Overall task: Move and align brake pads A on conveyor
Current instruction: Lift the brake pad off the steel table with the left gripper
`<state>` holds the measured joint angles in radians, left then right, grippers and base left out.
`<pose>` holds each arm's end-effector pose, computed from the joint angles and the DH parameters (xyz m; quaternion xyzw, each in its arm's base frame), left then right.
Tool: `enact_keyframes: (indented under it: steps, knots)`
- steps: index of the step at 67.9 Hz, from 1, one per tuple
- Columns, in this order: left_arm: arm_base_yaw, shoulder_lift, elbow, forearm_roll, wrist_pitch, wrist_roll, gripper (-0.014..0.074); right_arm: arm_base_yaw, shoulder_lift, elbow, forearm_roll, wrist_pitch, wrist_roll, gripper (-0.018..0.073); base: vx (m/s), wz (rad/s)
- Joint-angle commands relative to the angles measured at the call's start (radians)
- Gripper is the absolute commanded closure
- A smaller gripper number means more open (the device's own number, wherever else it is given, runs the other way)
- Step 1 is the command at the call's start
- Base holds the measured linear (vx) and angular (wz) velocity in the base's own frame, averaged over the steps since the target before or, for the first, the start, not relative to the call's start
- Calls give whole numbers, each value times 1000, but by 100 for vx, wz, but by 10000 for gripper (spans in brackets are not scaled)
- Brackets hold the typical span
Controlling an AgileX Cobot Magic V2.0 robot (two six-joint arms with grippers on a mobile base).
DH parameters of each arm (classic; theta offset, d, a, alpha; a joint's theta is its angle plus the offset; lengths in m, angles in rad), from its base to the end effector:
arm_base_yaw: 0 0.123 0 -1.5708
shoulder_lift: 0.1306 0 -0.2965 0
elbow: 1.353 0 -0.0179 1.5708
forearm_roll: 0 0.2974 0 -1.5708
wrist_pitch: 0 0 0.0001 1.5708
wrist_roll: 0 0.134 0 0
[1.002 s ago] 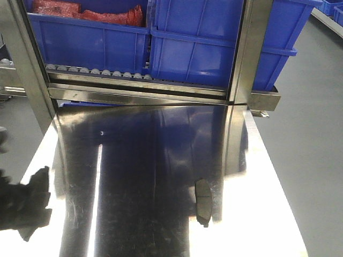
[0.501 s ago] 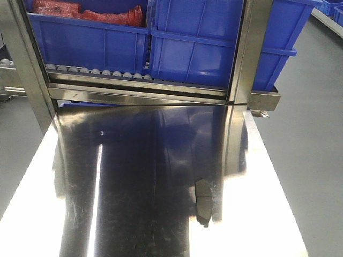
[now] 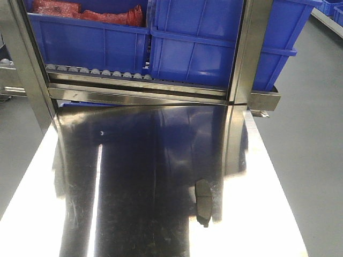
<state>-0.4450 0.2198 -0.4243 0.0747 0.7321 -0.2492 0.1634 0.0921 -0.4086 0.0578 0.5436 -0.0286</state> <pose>0.1133 -0.0466 0.2705 0.0925 0.8389 -0.1483 0.5155 0.1078 0.0218 0.3031 -0.0635 0.7519 0.0716 0.6523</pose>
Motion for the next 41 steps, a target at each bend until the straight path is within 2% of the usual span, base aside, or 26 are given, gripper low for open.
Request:
enact_keyframes:
  steps: [1, 41]
  knots:
    - [-6, 9, -28, 1, -86, -4, 602, -1, 14, -27, -5, -78, 0, 141, 0, 0]
    - [-6, 9, -28, 1, -86, -4, 602, -1, 14, -27, -5, -91, 0, 141, 0, 0]
